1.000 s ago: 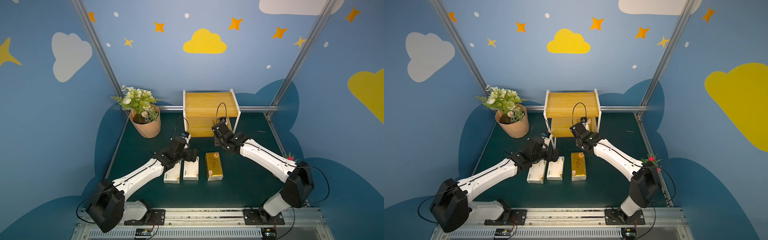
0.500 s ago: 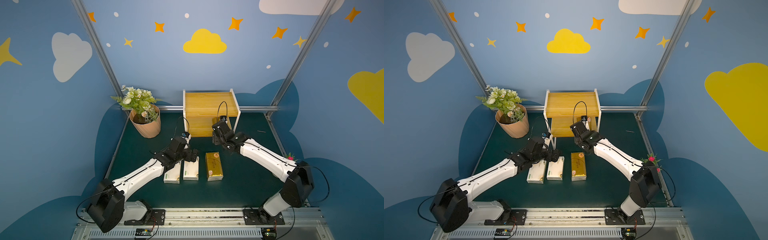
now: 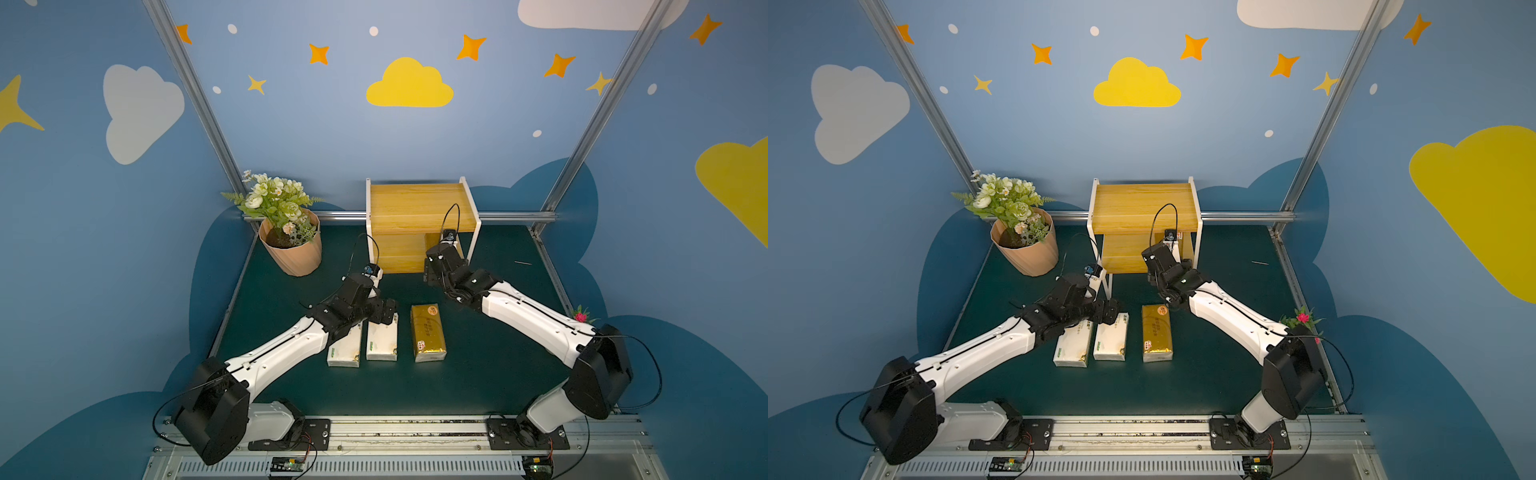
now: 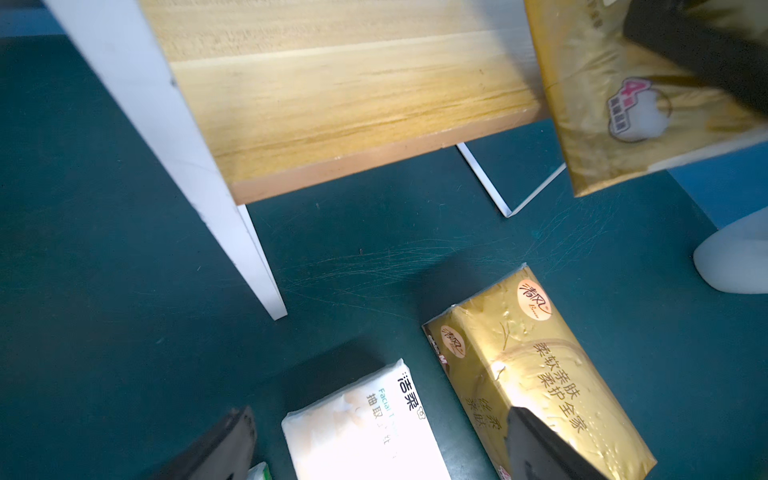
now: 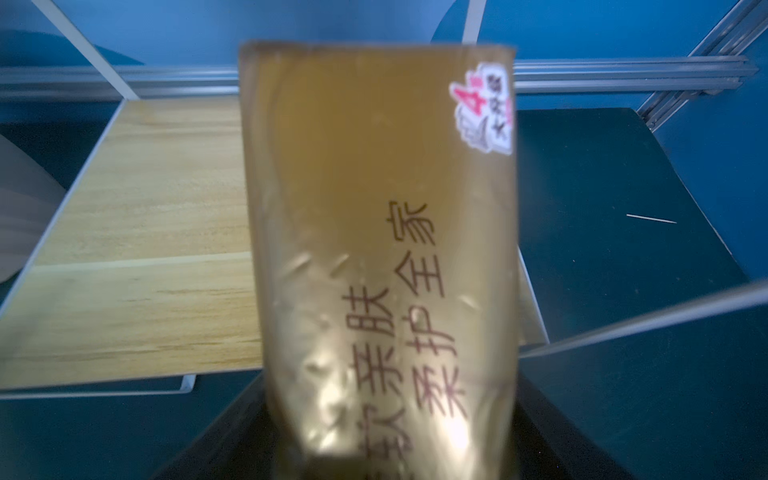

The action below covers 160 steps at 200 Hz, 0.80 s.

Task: Place the tissue boxes on the shelf by color
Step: Place a box of tissues on the shelf.

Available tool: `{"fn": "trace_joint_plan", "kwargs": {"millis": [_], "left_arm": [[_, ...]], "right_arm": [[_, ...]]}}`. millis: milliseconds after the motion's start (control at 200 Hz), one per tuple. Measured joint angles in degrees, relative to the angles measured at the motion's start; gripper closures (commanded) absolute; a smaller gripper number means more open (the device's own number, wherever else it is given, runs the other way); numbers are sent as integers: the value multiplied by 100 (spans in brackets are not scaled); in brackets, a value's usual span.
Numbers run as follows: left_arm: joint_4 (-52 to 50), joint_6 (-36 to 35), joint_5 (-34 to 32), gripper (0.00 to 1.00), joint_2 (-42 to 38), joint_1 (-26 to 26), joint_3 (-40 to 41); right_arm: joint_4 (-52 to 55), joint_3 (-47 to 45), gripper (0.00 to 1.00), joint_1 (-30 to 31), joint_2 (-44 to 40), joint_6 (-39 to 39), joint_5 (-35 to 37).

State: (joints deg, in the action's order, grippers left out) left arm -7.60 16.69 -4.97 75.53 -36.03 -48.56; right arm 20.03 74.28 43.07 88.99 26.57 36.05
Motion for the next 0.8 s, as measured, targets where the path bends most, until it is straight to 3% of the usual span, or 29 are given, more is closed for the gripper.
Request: {"fn": "trace_joint_plan", "kwargs": {"millis": [801], "left_arm": [[13, 4, 4, 0, 57, 0, -4]], "right_arm": [[-994, -501, 19, 35, -625, -188, 116]]}}
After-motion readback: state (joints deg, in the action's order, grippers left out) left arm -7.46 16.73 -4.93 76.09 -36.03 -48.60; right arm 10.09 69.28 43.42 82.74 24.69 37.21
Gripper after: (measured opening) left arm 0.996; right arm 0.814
